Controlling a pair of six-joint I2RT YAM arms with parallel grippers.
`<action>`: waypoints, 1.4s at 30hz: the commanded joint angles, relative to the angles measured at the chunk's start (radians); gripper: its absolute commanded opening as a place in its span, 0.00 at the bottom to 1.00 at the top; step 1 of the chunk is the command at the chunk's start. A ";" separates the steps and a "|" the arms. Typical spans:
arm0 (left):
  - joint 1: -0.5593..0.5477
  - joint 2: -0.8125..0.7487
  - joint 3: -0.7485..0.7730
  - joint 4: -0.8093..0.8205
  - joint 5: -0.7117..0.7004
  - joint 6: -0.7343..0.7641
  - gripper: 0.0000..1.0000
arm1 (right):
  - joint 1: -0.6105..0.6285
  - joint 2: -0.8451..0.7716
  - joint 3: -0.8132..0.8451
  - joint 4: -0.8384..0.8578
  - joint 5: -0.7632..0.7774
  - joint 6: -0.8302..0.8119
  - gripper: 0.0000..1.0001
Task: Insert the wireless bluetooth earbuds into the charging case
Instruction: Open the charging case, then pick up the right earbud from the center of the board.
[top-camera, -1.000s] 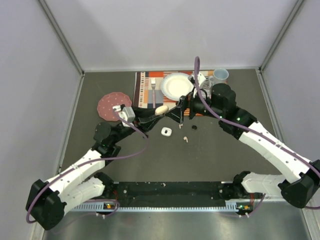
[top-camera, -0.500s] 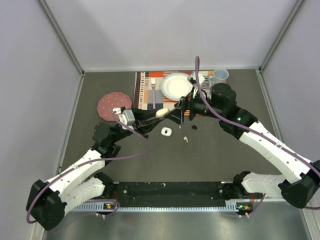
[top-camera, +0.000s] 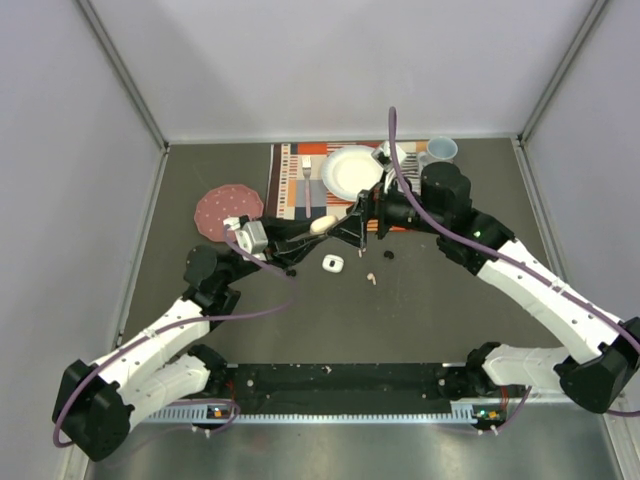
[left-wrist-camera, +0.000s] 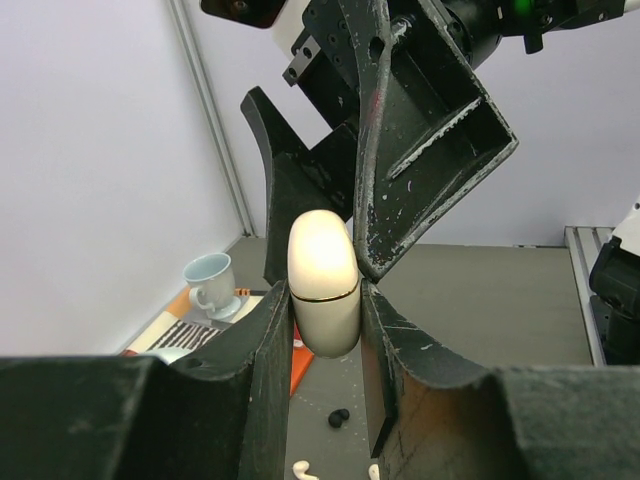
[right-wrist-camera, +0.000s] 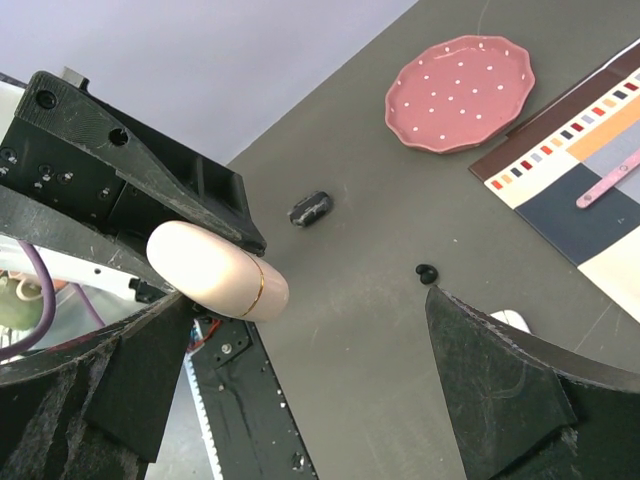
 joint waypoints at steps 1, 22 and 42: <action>-0.021 -0.012 -0.003 0.020 0.131 0.004 0.00 | 0.005 0.017 0.065 0.108 0.053 0.033 0.99; -0.021 -0.026 -0.034 0.003 0.091 0.020 0.00 | -0.073 -0.003 0.013 0.214 -0.016 0.151 0.99; 0.045 -0.138 -0.089 0.017 -0.022 -0.039 0.00 | -0.247 0.068 -0.091 -0.121 0.277 0.147 0.96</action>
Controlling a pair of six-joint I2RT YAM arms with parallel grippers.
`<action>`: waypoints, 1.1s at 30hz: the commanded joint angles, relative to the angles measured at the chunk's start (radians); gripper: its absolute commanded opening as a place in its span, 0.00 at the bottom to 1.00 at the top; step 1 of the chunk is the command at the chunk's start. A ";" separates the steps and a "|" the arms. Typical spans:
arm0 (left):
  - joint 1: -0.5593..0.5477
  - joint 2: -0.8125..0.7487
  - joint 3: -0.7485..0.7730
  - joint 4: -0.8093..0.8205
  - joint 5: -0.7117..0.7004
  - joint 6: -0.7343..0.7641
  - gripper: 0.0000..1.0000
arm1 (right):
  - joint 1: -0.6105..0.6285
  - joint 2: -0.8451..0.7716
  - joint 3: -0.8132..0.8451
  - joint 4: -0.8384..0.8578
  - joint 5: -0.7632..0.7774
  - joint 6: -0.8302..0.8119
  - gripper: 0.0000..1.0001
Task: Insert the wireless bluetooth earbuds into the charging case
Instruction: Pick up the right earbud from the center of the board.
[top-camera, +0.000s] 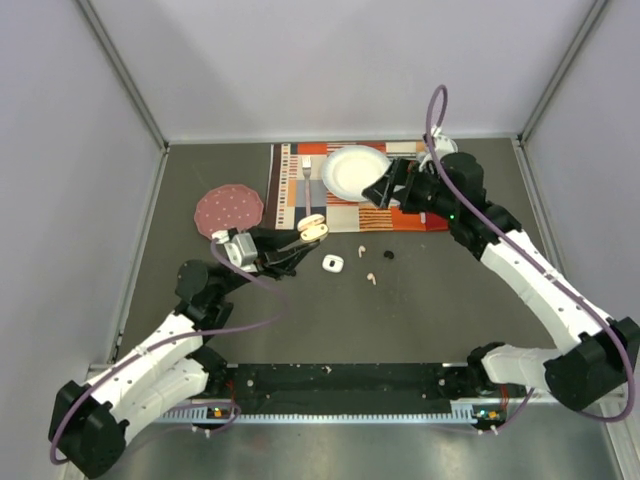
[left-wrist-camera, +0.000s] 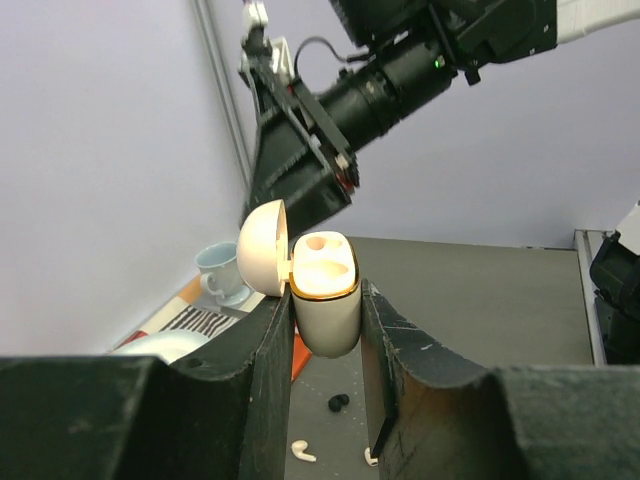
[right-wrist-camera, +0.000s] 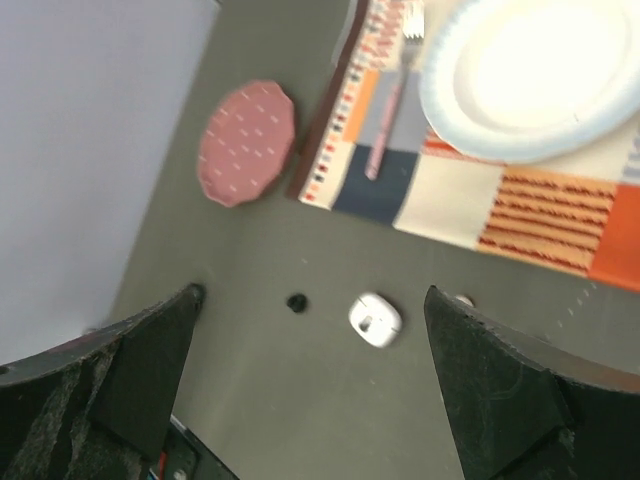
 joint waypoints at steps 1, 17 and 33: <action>0.046 -0.013 -0.005 0.062 0.042 -0.077 0.00 | -0.004 0.052 -0.050 -0.107 0.022 -0.066 0.93; 0.216 0.053 -0.102 0.481 0.181 -0.375 0.00 | 0.094 0.247 -0.131 -0.164 0.099 -0.230 0.62; 0.216 0.034 -0.085 0.391 0.212 -0.358 0.00 | 0.153 0.374 -0.157 -0.158 0.134 -0.232 0.48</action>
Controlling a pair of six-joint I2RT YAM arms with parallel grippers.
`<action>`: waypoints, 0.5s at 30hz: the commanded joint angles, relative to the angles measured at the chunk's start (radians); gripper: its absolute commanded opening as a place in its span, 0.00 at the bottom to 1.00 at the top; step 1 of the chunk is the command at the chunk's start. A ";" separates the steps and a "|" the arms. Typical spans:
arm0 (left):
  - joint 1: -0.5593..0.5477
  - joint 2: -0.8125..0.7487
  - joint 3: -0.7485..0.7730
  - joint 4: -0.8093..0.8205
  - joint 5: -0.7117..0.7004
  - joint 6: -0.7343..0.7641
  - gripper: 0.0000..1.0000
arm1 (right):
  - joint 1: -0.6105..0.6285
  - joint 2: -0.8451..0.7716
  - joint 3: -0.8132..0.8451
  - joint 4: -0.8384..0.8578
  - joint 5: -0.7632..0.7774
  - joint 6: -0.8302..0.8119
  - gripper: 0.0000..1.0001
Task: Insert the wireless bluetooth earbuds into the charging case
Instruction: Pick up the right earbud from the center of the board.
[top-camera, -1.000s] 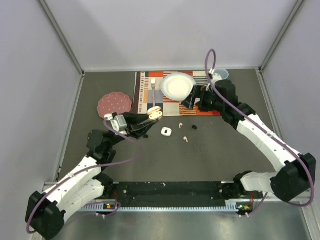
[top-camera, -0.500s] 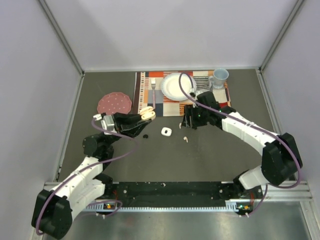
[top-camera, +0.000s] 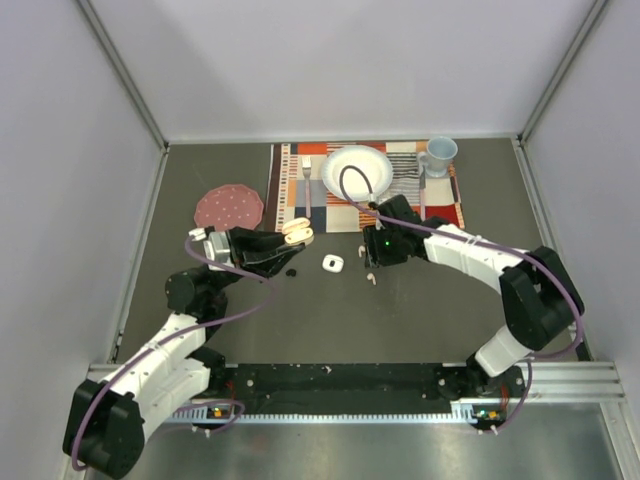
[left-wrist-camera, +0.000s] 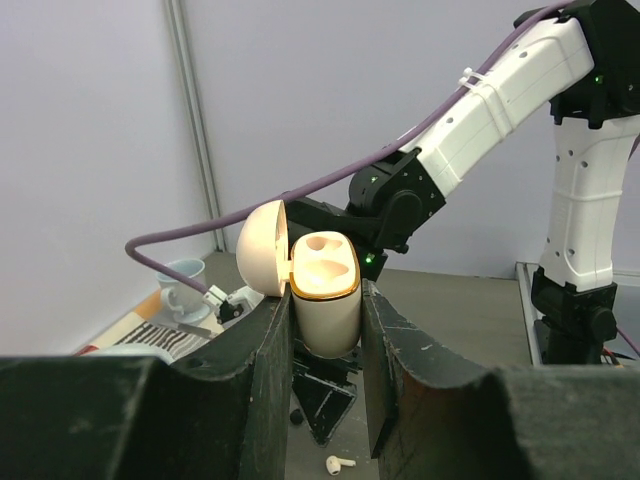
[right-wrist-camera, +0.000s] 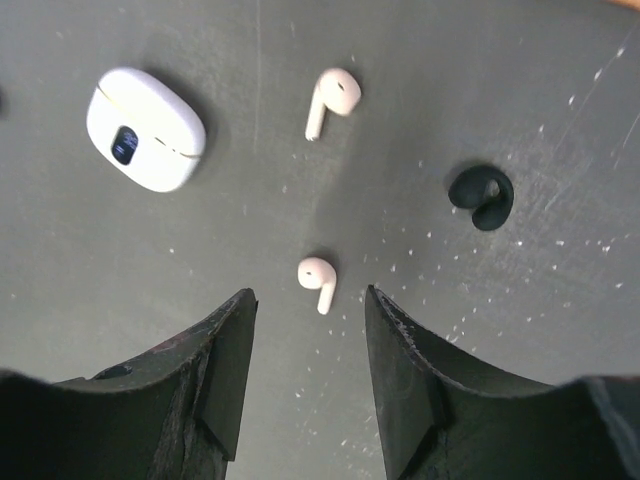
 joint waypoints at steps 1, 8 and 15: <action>0.005 -0.021 0.019 0.002 0.015 0.002 0.00 | 0.013 0.019 -0.012 0.013 0.003 -0.023 0.47; 0.005 -0.022 0.033 -0.033 0.018 0.017 0.00 | 0.023 0.075 -0.003 0.015 -0.029 -0.090 0.41; 0.004 -0.024 0.047 -0.082 0.033 0.023 0.00 | 0.040 0.105 0.007 0.027 -0.021 -0.109 0.41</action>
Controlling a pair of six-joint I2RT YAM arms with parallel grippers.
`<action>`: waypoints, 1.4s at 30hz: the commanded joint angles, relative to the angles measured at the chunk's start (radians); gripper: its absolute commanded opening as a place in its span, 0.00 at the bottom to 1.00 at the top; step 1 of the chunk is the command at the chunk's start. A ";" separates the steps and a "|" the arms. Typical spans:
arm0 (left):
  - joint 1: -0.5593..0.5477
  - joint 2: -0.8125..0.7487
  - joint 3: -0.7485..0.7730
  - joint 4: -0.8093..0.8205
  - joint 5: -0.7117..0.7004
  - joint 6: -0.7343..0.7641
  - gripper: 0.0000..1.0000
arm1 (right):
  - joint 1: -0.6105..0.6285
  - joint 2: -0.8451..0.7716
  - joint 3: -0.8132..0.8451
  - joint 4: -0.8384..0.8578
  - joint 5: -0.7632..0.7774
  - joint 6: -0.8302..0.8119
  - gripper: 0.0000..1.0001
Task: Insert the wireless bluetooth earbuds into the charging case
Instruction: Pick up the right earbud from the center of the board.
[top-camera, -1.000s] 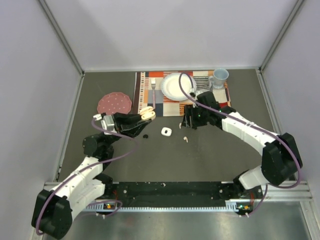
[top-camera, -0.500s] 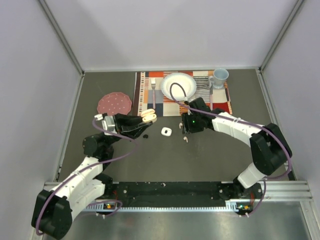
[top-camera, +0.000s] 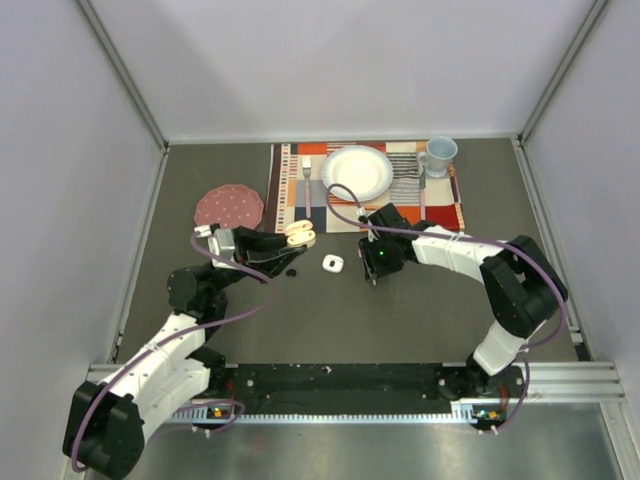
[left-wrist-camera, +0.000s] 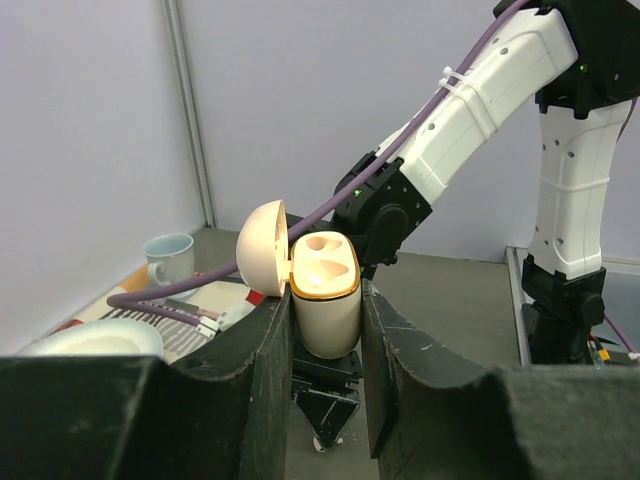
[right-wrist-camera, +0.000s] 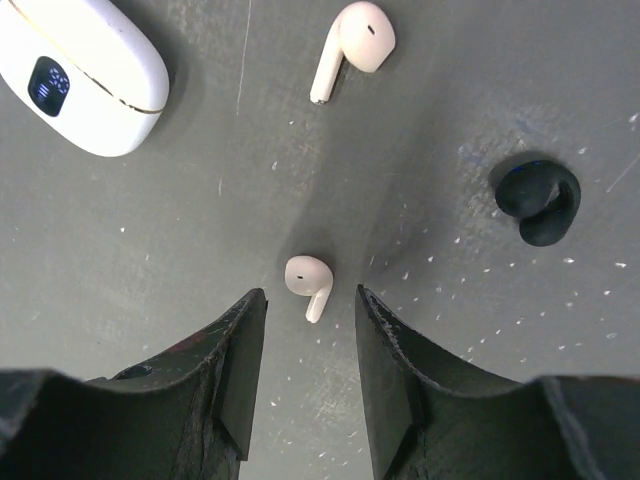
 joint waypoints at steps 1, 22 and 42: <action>0.004 -0.015 0.044 -0.004 0.014 0.017 0.00 | 0.014 0.009 0.026 0.037 -0.001 -0.024 0.41; 0.004 -0.003 0.063 -0.043 0.027 0.035 0.00 | 0.016 0.052 0.049 0.060 -0.008 -0.056 0.41; 0.004 -0.002 0.070 -0.070 0.033 0.029 0.00 | 0.014 0.068 0.051 0.060 -0.031 -0.076 0.32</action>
